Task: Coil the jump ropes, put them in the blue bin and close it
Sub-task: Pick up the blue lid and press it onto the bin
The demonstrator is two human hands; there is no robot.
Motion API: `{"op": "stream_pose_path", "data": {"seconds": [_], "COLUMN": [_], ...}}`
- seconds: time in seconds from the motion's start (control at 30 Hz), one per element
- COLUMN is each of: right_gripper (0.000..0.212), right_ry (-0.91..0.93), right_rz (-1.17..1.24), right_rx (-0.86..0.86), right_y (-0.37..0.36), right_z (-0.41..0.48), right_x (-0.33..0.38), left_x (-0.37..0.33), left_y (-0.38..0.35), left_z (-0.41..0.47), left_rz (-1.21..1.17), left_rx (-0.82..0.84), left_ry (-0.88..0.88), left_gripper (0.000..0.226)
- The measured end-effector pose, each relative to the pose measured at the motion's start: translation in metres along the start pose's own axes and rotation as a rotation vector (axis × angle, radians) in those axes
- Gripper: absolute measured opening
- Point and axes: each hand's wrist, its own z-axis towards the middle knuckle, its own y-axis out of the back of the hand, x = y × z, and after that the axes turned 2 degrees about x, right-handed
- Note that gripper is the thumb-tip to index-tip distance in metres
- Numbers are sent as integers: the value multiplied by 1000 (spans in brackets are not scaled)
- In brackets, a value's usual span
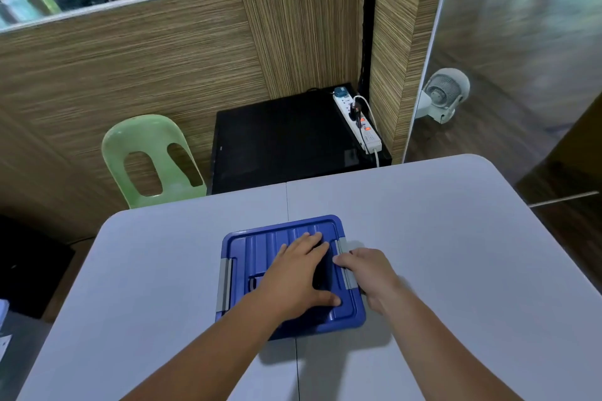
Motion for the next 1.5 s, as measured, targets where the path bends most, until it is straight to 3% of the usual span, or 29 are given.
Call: {"op": "stream_pose_path", "data": {"seconds": [0.1, 0.17, 0.37, 0.53, 0.73, 0.97, 1.13, 1.5], "right_gripper": [26, 21, 37, 78, 97, 123, 123, 124], "right_ry": [99, 179, 387, 424, 496, 446, 459, 432], "right_rz": [-167, -285, -570, -816, -838, -809, -804, -845], "right_rx": [-74, -131, -125, -104, -38, 10, -23, -44], "right_y": [-1, -4, -13, -12, -12, -19, -22, -27], "right_z": [-5, -14, -31, -39, -64, -86, -91, -76], "right_x": [3, 9, 11, 5, -5, -20, -26, -14], "left_x": [1, 2, 11, 30, 60, 80, 83, 99], "left_y": [-1, -2, -8, -15, -35, -56, -60, -46], "left_z": [0, 0, -11, -35, -81, -113, -121, -100], "left_rz": [3, 12, -80, -206, -284, -337, -429, -377], "left_rx": [-16, -36, -145, -292, -381, -456, -450, -364], "left_ry": [-7, -17, -71, -19, 118, 203, 218, 209], "left_gripper": [108, 109, 98, 84, 87, 106, 108, 111]}}
